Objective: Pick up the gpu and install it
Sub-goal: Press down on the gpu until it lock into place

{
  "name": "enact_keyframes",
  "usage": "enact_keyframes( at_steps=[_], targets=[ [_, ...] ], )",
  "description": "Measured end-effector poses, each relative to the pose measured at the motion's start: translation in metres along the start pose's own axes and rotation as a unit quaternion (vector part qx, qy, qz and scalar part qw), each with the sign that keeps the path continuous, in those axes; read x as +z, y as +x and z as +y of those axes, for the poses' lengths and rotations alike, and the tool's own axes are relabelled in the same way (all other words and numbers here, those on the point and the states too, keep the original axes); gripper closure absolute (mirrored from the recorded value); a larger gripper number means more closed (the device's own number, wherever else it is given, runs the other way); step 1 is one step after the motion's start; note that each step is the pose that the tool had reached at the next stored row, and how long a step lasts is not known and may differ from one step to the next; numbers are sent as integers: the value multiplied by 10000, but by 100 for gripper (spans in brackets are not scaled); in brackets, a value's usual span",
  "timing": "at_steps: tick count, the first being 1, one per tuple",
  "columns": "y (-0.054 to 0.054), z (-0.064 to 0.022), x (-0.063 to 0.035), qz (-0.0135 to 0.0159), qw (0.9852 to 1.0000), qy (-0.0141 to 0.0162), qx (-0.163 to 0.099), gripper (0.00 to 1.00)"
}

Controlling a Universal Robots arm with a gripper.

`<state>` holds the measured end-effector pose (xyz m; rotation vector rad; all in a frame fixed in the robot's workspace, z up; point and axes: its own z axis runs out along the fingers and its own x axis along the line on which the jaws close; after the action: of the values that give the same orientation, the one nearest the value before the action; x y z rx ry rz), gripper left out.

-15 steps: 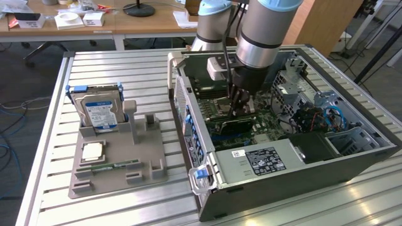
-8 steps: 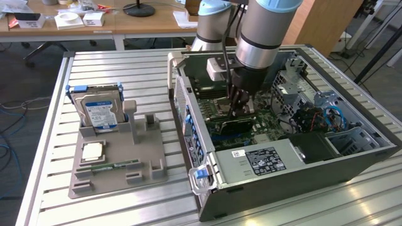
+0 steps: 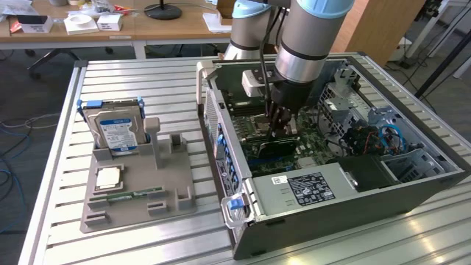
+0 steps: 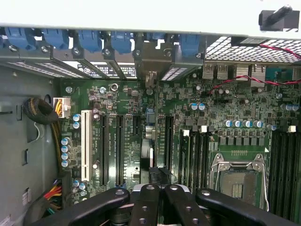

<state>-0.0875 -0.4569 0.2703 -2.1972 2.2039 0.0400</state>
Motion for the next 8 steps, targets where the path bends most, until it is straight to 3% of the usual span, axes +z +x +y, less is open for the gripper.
enact_keyframes(
  at_steps=[8],
  targets=[
    [1,0,17,1,10000,0,0,90]
  ],
)
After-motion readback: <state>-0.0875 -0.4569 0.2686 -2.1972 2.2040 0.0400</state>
